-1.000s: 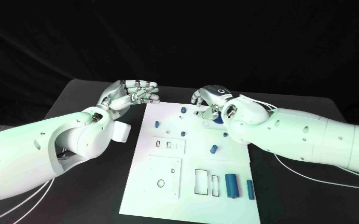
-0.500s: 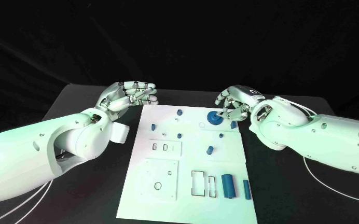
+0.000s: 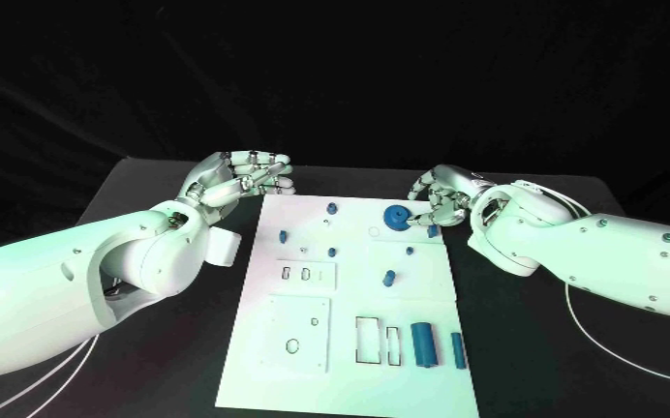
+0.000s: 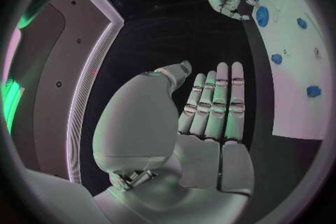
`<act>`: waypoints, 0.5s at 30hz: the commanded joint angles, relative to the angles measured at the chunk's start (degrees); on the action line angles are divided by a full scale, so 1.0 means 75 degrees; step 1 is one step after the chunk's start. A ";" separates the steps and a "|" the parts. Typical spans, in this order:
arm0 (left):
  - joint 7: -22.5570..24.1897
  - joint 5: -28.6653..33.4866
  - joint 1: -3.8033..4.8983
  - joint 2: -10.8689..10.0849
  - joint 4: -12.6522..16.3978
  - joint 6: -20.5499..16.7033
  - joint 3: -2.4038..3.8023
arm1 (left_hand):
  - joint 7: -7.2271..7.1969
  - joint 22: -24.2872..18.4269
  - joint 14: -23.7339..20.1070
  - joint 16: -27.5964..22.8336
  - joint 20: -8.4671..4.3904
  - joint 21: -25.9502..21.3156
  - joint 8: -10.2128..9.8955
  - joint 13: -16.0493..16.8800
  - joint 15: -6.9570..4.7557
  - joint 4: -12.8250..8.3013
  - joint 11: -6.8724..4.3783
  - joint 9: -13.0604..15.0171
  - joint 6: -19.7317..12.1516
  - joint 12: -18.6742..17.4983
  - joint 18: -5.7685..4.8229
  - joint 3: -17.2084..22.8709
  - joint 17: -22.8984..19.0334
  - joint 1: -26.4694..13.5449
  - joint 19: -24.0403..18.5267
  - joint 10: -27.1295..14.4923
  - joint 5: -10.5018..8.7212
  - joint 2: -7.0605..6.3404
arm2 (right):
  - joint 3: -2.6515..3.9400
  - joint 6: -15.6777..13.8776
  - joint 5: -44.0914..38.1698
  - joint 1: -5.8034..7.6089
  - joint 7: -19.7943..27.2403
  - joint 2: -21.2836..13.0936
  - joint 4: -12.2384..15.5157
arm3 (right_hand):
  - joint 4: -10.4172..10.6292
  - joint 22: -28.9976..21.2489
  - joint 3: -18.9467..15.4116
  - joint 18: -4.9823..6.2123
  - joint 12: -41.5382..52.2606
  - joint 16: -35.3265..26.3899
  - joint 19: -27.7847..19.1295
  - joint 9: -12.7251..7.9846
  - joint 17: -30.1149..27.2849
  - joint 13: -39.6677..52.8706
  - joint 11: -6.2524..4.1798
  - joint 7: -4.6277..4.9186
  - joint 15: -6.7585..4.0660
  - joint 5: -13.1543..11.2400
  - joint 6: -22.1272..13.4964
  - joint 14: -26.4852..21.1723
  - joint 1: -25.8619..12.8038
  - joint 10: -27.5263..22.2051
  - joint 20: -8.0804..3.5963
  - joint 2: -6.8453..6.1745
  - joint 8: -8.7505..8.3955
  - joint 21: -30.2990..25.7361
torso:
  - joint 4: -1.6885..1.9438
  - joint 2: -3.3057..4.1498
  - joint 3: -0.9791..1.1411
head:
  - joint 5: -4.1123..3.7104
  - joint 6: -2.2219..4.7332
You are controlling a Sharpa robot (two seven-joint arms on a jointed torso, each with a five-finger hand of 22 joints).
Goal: Assemble the parts on the task board
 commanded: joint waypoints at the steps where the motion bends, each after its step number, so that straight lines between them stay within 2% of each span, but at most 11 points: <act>1: 0.0043 0.0028 0.0007 0.0012 0.0011 0.0165 0.0005 | 0.0167 0.0007 0.0028 -0.0044 0.0000 0.0053 -0.0043 0.0009 0.0004 -0.0016 0.0027 -0.0007 -0.0063 -0.0035 0.0085 0.0034 0.0008 -0.0050 0.0000 0.0025 -0.0034 0.0055 | -0.0001 0.0306 0.0394 -0.0029 0.0066 0.0097 -0.0107 | 0.0176 0.0149 -0.0373 -0.0111 0.1644 0.0123 0.0116 0.0090 0.0755 0.1616 0.0006 0.0015 0.0105 0.0036 -0.0081 0.0564 0.0163 0.0295 0.0044 0.0155 0.0195 0.0096 | 0.0009 -0.0005 -0.0019 | 0.0000 -0.0020; 4: 0.0041 0.0028 0.0007 0.0000 0.0017 0.0167 0.0005 | 0.0167 0.0007 0.0028 -0.0044 0.0000 0.0053 -0.0043 0.0009 0.0004 -0.0016 0.0027 -0.0007 -0.0063 -0.0035 0.0085 0.0034 0.0008 -0.0050 0.0000 0.0025 -0.0034 0.0055 | -0.0003 0.0299 0.0493 -0.0067 0.0129 0.0207 -0.0209 | 0.0174 0.0216 -0.0383 -0.0123 0.2102 0.0162 0.0151 0.0107 0.0887 0.2044 0.0005 0.0009 0.0105 0.0033 -0.0044 0.0588 0.0104 0.0502 0.0044 0.0209 0.0254 0.0132 | 0.0011 0.0004 -0.0019 | 0.0008 -0.0043; 15: 0.0016 0.0028 0.0008 -0.0023 0.0027 0.0177 0.0006 | 0.0167 0.0007 0.0028 -0.0044 0.0000 0.0053 -0.0043 0.0009 0.0004 -0.0016 0.0027 -0.0007 -0.0063 -0.0035 0.0085 0.0034 0.0008 -0.0050 0.0000 0.0025 -0.0034 0.0055 | -0.0004 0.0363 0.0589 -0.0164 0.0205 0.0455 -0.0444 | 0.0163 0.0353 -0.0315 -0.0148 0.2589 0.0219 0.0229 0.0112 0.1074 0.2503 -0.0005 -0.0007 0.0099 0.0032 0.0062 0.0623 0.0093 0.0731 0.0040 0.0316 0.0317 0.0223 | 0.0004 -0.0003 -0.0010 | 0.0006 -0.0072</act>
